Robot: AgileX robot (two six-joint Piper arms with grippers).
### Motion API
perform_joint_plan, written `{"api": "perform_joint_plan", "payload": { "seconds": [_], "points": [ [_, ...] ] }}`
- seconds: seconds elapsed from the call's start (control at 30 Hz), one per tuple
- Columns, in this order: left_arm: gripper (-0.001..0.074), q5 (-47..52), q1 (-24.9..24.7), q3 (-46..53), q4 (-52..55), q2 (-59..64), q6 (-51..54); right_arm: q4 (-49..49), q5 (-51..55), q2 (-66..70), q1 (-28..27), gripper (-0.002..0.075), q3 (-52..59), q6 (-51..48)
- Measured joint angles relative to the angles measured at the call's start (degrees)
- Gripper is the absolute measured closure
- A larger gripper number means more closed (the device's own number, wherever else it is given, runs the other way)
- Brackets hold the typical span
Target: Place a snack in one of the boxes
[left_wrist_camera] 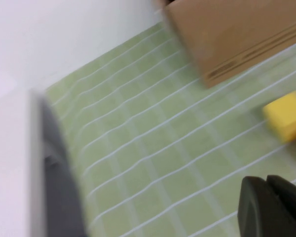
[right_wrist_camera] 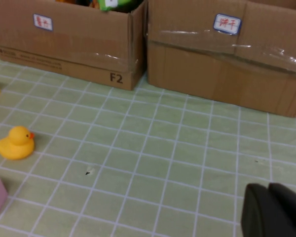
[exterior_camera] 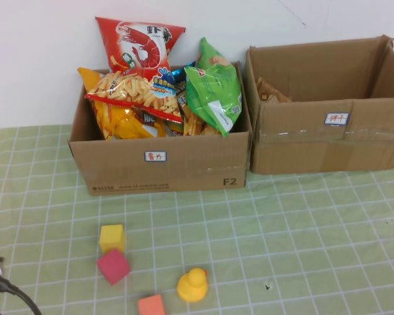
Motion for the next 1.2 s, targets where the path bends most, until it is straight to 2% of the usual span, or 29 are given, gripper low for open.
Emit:
{"api": "perform_joint_plan", "payload": {
  "seconds": [0.33,0.47,0.57,0.67,0.93,1.2],
  "points": [
    [0.0736,5.84,0.00,0.00,0.00,-1.26,1.35,1.03,0.00,0.00,0.00,0.0728,0.00,0.00],
    [0.0736,5.84,0.00,0.00,0.00,-6.43,1.35,1.05,0.00,0.00,0.00,0.0728,0.00,0.00],
    [0.0736,5.84,1.95,0.00,-0.10,-13.39,1.35,1.05,0.00,0.00,0.00,0.0728,0.00,0.00],
    [0.0736,6.22,7.76,0.00,-0.10,-22.80,1.37,1.05,0.00,0.00,0.00,0.0728,0.00,0.00],
    [0.0736,9.00,21.28,0.00,0.66,-35.93,1.64,1.05,0.00,0.00,0.00,0.0728,0.00,0.00],
    [0.0736,24.02,31.40,0.00,4.72,-37.20,2.36,1.15,0.14,0.00,0.00,0.0728,0.00,0.00]
  ]
}}
